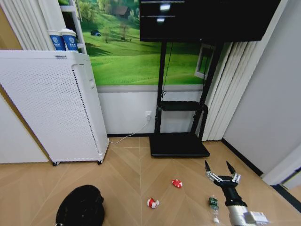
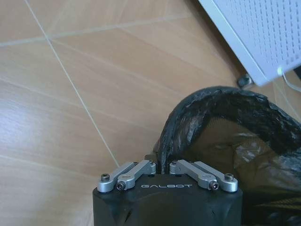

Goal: Pick up the trash bin and place the garbage on the floor into it.

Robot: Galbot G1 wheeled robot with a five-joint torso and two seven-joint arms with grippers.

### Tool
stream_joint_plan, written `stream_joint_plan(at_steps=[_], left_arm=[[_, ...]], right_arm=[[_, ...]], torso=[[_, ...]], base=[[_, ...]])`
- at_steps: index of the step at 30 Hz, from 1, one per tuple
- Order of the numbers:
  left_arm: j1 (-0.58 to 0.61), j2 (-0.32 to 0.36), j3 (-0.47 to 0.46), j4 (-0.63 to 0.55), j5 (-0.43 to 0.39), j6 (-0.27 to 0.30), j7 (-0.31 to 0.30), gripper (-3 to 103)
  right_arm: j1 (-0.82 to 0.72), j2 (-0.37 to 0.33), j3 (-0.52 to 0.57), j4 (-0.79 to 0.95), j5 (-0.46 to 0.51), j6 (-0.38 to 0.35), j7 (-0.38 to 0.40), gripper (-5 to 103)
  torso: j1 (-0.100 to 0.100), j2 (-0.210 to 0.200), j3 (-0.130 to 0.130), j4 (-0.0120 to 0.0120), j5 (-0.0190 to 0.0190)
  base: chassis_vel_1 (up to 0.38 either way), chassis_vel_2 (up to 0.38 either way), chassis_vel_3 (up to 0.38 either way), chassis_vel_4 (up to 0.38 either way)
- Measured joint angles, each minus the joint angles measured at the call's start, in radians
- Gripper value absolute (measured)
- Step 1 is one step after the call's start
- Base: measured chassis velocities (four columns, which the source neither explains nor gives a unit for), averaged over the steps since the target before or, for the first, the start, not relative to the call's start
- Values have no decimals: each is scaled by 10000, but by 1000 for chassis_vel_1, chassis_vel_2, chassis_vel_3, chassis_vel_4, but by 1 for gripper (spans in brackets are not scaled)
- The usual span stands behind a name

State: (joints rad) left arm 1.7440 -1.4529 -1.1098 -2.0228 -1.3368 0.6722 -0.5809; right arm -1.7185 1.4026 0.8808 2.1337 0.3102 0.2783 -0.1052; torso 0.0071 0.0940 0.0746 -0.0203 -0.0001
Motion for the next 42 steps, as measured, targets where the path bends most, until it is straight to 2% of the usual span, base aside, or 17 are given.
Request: stream_joint_plan(at_steps=[3,5,6,8,10,11,12,13,14,16,17,18,20,26,29,32,42], left_arm=[[22,14,-10,23,30,-33,111,7],[104,37,-55,48,553,-278,611,7],[104,37,-55,48,553,-278,611,7],[228,44,-124,-21,1090,-505,1256,7],[277,56,-162,-107,1172,-569,1458,7],[327,69,-203,-160,1852,-884,2030,7],[327,69,-203,-160,1852,-884,2030,7],[378,90,-276,-153,2649,-1282,2607,7],[378,90,-276,-153,2649,-1282,2607,7],[490,186,-544,-146,4148,-2147,3841,7],[511,314,-796,-148,5075,-2810,4583,7],[511,314,-796,-148,5075,-2810,4583,7],[415,505,-1151,-153,5860,-3473,5167,7],[330,775,-1519,-191,6358,-3949,5367,7],[351,820,-1639,25,7365,-4450,5625,7],[427,778,-1661,34,7519,-4610,5722,7],[647,676,-1326,-72,7728,-4765,5861,7]], right_arm=[[-1,4,-1,0,-5,0,1,100],[-16,17,0,0,-19,2,1,100],[-16,17,0,0,-19,2,1,100],[-29,32,-3,-4,-66,9,14,100],[-32,40,-15,-22,-121,9,69,100],[-79,37,-55,-17,-142,-96,188,100],[-79,37,-55,-17,-142,-96,188,100],[-166,-40,-135,3,-139,-307,298,100],[-166,-40,-135,3,-139,-307,298,100],[-250,-367,-271,-117,-427,-598,339,100],[-202,-611,-377,-359,-730,-755,261,100],[-202,-611,-377,-359,-730,-755,261,100],[9,-726,-653,-603,-819,-913,385,100],[114,-534,-1123,-795,-1095,-963,433,100],[-180,-313,-1393,-1024,-1858,-946,38,100],[-343,-127,-1483,-1218,-2368,-870,-255,100],[-337,76,-1709,-1292,-2531,-653,-201,100]], torso=[[0,0,0,1,-2],[1,0,1,1,2],[1,0,1,1,2],[0,0,0,2,-1],[0,0,0,1,2],[0,1,0,0,0],[0,1,0,0,0],[0,0,0,-1,-3],[0,0,0,-1,-3],[0,1,0,1,1],[0,1,1,2,0],[0,1,1,2,0],[0,1,0,3,5],[0,1,0,0,4],[0,1,0,2,-2],[0,1,0,-1,-1],[1,1,0,0,2]], base=[[0,0,0,0],[0,0,0,0],[0,0,0,0],[0,0,0,0],[0,0,0,0],[0,0,0,0],[0,0,0,0],[0,0,0,0],[0,0,0,0],[0,0,0,0],[0,0,0,0],[0,0,0,0],[0,0,0,0],[0,0,0,0],[0,0,0,0],[0,0,0,0],[5,6,-3,-3]])
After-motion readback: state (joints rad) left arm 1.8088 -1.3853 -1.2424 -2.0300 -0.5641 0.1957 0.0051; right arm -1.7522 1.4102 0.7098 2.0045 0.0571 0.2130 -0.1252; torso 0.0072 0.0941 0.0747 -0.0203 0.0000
